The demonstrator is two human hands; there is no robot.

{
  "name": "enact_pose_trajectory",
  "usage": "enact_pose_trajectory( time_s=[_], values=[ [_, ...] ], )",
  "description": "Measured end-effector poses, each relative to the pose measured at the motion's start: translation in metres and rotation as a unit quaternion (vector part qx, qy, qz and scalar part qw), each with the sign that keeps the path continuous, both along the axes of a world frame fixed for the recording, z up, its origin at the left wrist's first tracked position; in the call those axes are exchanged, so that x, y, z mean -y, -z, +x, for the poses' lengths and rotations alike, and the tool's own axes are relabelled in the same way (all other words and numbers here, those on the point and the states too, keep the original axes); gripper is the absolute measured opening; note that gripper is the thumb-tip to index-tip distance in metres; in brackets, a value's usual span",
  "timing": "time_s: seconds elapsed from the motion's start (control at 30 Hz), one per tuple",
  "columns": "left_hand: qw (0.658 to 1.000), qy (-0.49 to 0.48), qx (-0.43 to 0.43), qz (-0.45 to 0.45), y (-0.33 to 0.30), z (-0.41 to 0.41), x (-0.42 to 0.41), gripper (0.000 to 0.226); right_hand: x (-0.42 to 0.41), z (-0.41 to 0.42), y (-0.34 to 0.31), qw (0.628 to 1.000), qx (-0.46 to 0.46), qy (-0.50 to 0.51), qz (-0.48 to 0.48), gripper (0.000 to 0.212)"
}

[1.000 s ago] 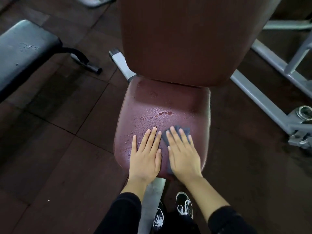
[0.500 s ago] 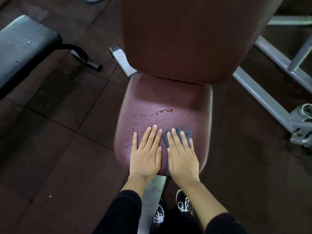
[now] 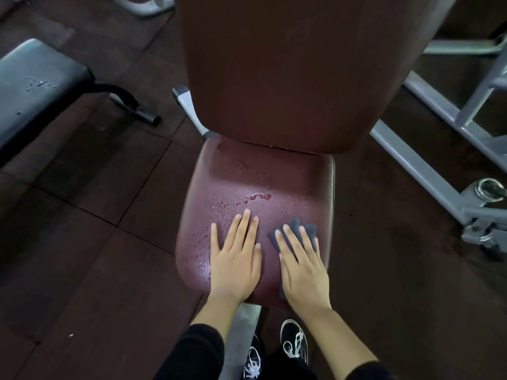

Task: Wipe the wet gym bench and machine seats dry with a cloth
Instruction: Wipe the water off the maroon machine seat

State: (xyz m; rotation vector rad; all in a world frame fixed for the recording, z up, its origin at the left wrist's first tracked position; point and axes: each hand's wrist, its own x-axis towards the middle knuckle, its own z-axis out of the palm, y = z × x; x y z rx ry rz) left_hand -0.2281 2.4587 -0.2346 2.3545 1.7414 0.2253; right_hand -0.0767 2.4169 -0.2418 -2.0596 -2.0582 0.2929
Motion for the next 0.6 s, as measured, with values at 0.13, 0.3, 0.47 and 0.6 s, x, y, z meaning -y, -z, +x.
enact_pose_trajectory(
  time_s=[0.13,0.3,0.47,0.6],
  values=[
    [1.000,-0.009,0.002,-0.010,-0.007,0.027,-0.041,0.053,-0.059,0.020,-0.006,0.999,0.030,-0.004,-0.020,0.049],
    [0.999,-0.008,-0.014,-0.030,0.008,0.028,-0.058,0.053,-0.060,0.019,-0.012,0.999,0.010,0.030,-0.026,0.051],
    [1.000,-0.014,-0.014,-0.020,0.013,0.030,-0.058,0.053,-0.069,0.023,-0.009,1.000,0.019,0.007,-0.023,0.049],
    [1.000,-0.014,-0.011,-0.016,0.013,0.028,-0.058,0.053,-0.106,0.033,-0.007,1.000,0.014,-0.015,-0.016,0.049]
  ],
)
